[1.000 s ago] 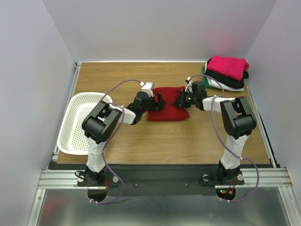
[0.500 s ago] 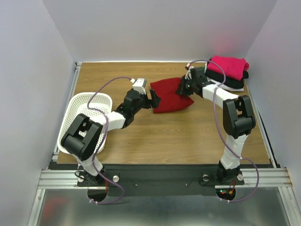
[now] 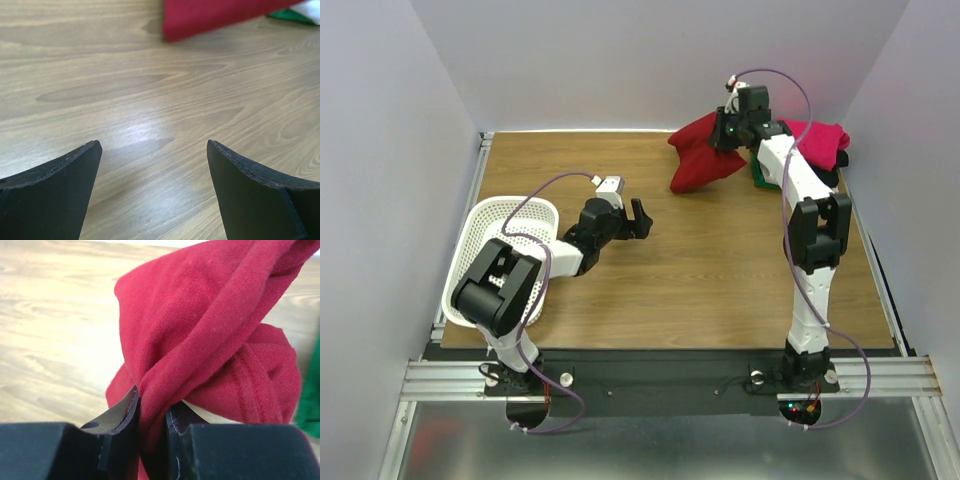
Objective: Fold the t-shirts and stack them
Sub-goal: Neatly place the folded tshirt to the corner
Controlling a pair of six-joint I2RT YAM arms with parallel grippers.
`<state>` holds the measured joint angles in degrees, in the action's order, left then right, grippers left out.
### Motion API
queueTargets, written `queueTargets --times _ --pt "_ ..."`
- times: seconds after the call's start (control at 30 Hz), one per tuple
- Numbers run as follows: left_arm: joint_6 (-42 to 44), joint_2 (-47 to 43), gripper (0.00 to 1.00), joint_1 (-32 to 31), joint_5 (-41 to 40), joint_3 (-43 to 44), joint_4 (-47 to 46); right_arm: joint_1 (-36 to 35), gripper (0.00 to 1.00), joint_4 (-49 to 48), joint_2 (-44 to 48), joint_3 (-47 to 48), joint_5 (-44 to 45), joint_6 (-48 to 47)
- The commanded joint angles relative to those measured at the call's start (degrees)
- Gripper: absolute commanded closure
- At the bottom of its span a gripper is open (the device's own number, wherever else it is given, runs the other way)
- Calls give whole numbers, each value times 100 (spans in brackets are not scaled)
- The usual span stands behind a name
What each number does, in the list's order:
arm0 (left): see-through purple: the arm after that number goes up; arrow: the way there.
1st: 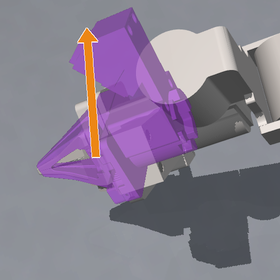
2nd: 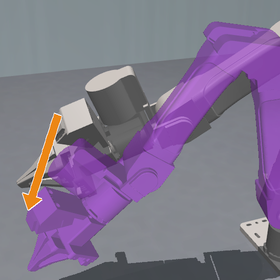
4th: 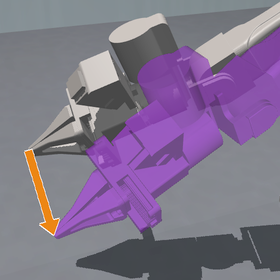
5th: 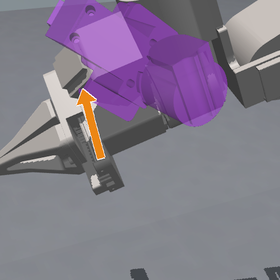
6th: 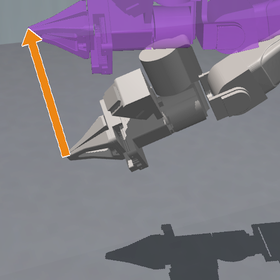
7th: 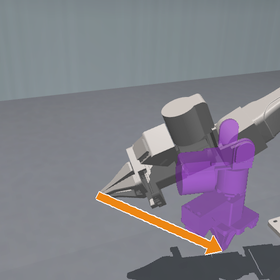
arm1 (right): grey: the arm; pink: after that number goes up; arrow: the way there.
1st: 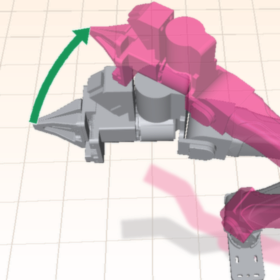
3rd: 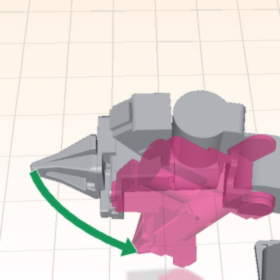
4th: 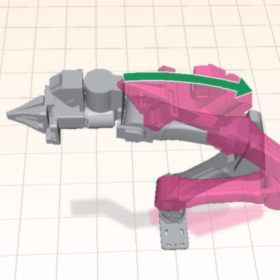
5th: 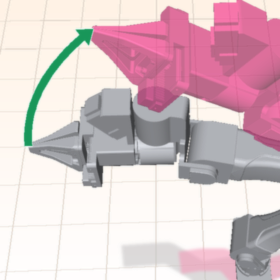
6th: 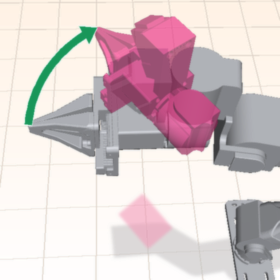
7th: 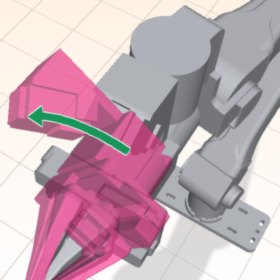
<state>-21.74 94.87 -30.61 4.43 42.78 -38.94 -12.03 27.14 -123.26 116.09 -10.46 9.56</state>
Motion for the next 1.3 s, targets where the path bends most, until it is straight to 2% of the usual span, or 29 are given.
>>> queueTargets --times 0.0,0.23,0.57,0.9,1.03,1.27 --pt "29 93 1 90 137 -121 -299 333 100 195 -119 870 70 -244" --pt "-15 49 1 117 138 -288 -299 999 100 327 -435 1880 -192 -403" --pt "-67 -486 1 117 -12 -622 -79 1827 100 336 -664 2848 -728 -174" --pt "-129 -689 2 117 -100 -728 9 2503 100 301 -690 2620 -905 -147" --pt "-208 -777 2 117 -65 -842 9 2592 100 310 -857 2611 -598 -358" --pt "-235 -1251 2 108 -161 -1079 176 2680 100 301 -875 1945 -204 -762"
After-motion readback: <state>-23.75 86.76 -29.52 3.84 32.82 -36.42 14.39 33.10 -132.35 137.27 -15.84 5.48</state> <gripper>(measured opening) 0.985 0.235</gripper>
